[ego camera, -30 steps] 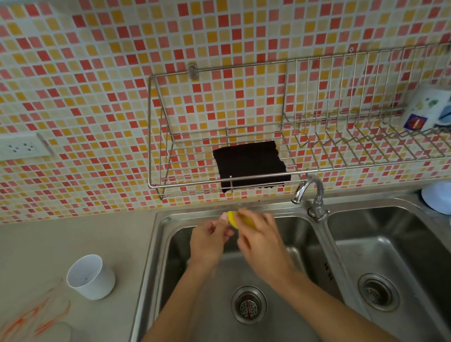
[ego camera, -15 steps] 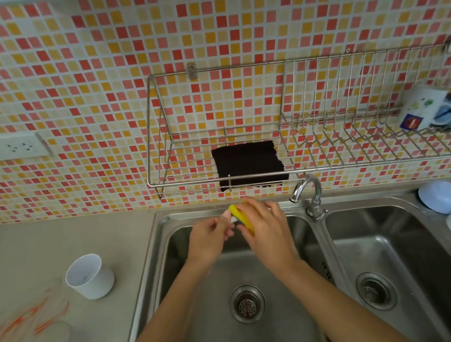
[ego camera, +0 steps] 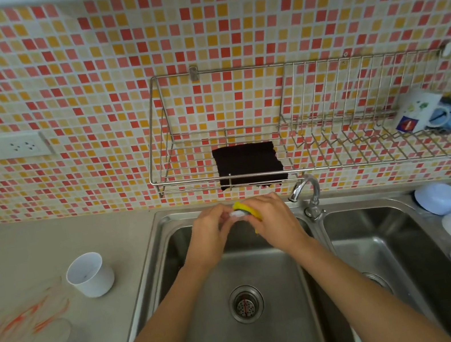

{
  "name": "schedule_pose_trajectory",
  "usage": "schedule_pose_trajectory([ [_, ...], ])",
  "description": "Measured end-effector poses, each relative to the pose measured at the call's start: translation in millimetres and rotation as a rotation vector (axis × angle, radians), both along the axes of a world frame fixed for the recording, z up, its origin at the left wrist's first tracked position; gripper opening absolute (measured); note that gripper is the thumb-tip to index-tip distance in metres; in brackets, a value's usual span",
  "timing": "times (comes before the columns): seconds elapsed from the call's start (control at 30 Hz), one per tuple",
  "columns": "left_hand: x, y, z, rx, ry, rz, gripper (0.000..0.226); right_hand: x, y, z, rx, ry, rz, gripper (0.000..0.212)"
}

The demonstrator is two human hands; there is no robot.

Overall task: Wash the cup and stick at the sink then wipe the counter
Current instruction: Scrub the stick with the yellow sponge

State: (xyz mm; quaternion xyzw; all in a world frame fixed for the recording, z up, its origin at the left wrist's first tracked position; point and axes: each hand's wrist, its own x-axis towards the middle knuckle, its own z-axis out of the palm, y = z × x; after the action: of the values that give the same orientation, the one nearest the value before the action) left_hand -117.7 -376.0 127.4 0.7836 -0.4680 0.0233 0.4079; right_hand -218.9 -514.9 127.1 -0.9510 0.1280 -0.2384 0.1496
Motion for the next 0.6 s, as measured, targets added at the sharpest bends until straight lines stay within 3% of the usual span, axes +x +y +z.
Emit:
schedule_pose_trajectory([
  [0.13, -6, 4, 4, -0.025, 0.271, 0.162, 0.014, -11, 5, -5, 0.130, -0.112, -0.220, 0.031],
  [0.23, -11, 8, 3, -0.020, 0.423, 0.193, 0.021, -14, 44, -13, 0.114, -0.108, -0.232, 0.038],
  [0.37, -14, 20, 0, -0.036, 0.574, 0.207, 0.024, -8, 80, -19, 0.017, -0.112, -0.185, 0.043],
  [0.53, -6, 41, 5, -0.072, 0.658, 0.240, 0.027, -7, 78, -18, 0.086, -0.100, -0.358, 0.043],
  [0.6, -2, 45, 7, -0.074, 0.683, 0.217, 0.026, -6, 97, -23, 0.026, -0.124, -0.337, 0.044],
])
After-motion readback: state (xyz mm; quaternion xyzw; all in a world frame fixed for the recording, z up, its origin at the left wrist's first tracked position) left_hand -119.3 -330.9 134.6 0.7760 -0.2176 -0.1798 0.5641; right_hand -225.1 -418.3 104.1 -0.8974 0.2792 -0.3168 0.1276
